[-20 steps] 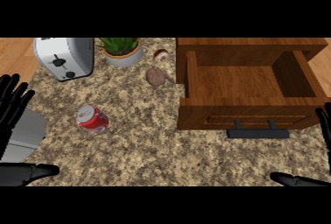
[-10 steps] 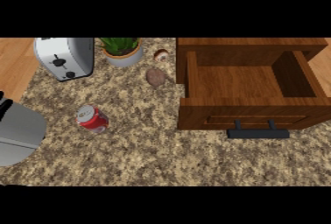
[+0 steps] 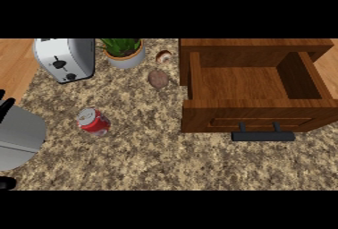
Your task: Pick up the can, place it into the drawer and close the drawer
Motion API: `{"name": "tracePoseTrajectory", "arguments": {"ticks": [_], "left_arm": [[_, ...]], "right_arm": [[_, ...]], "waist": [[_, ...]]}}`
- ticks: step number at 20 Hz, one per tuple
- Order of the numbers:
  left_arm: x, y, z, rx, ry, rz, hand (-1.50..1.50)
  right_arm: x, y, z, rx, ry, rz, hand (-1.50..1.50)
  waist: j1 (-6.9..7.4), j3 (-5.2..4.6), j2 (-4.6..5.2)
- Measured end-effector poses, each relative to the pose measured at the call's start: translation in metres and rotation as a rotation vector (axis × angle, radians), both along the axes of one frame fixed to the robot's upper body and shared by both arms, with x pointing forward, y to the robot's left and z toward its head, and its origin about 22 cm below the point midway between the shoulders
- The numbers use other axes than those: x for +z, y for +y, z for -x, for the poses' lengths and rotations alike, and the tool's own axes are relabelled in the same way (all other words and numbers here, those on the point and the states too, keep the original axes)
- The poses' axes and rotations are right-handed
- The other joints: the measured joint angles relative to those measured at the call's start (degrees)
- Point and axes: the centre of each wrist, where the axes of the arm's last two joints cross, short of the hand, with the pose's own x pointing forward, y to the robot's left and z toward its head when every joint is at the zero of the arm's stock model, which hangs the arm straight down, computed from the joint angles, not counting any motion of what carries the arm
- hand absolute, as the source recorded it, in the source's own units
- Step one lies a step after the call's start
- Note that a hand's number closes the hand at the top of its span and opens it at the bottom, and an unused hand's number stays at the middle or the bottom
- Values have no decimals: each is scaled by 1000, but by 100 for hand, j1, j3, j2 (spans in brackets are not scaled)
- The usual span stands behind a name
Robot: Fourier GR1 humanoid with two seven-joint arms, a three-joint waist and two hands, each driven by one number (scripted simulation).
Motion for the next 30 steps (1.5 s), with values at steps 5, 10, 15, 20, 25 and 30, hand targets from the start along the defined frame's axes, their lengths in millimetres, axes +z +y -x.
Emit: {"name": "tracePoseTrajectory", "arguments": {"ticks": [5, 10, 15, 20, 25, 30], "left_arm": [[-9, -8, -17, -18, 41, 49, -150], [-26, -11, -31, -12, 58, 76, -150], [-46, -20, -50, -3, 87, 70, -150], [-68, -29, -60, 6, 105, 51, -150], [-96, -33, -67, 28, 123, 31, -150], [-122, -23, -72, 64, 140, 18, -150]], "right_arm": [[-4, -9, 7, -1, -7, 1, -150], [4, -15, 15, -4, -8, -2, -150], [4, -20, 25, -3, -5, -2, -150], [4, -19, 22, -6, -3, -1, -150], [1, -25, 28, -6, -7, -2, -150], [9, -28, 39, -7, -10, 3, -150]], "waist": [[-5, 0, 3], [-4, -1, 4], [-13, -1, 6], [-4, -1, 7], [-7, -2, 7], [-12, -3, 7]]}}
